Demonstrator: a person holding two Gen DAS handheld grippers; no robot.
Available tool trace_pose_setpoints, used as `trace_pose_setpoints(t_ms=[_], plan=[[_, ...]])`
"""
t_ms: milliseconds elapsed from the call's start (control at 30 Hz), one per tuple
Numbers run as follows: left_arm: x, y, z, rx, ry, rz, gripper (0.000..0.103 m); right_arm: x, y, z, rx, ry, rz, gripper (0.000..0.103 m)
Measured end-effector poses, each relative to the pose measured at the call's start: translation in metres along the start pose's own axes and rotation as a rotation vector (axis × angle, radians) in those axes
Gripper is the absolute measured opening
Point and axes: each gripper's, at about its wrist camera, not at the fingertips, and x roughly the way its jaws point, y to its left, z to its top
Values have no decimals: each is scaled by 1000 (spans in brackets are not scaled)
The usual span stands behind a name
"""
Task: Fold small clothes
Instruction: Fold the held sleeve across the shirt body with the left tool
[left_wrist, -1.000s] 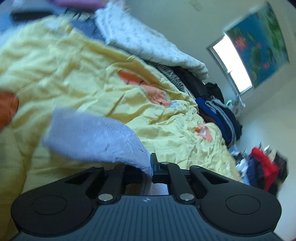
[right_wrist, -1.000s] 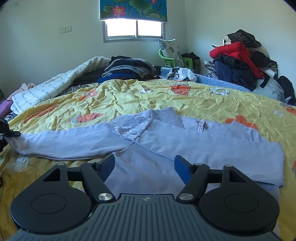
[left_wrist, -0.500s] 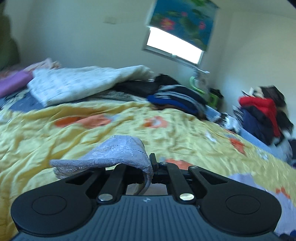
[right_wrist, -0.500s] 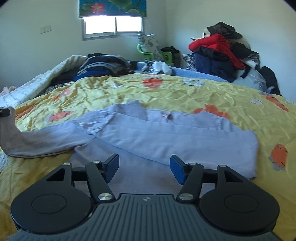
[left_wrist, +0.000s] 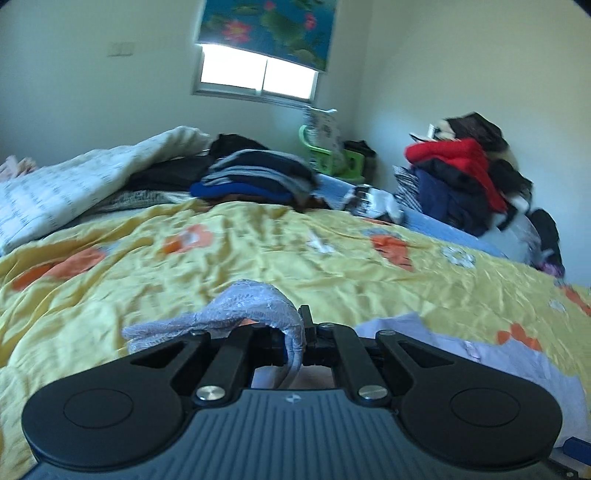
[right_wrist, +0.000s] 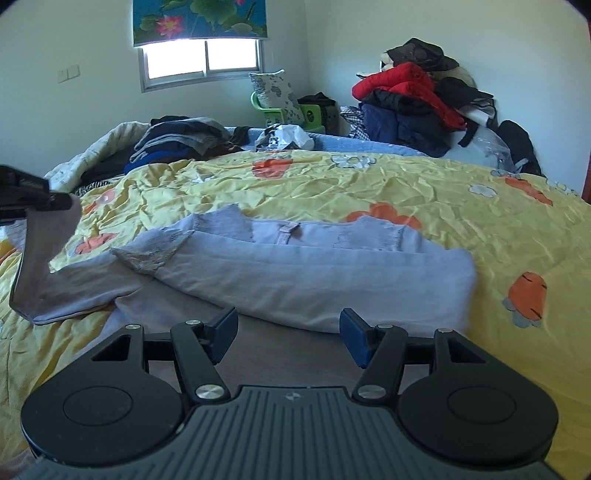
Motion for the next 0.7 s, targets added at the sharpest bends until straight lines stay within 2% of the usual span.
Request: trace_pose_setpoints(t_ms=[367,567,700], plan=[[19,-99,4,128,29,-111,5,-11,-40,-14,71,3,-40,68],[32,-152,-6,170,95,-171,5,-15,-60,-21,105,8,-60,68],[34,-180,-14,211,112,-200,5,-18,-68,-25,115,6,-67,69]])
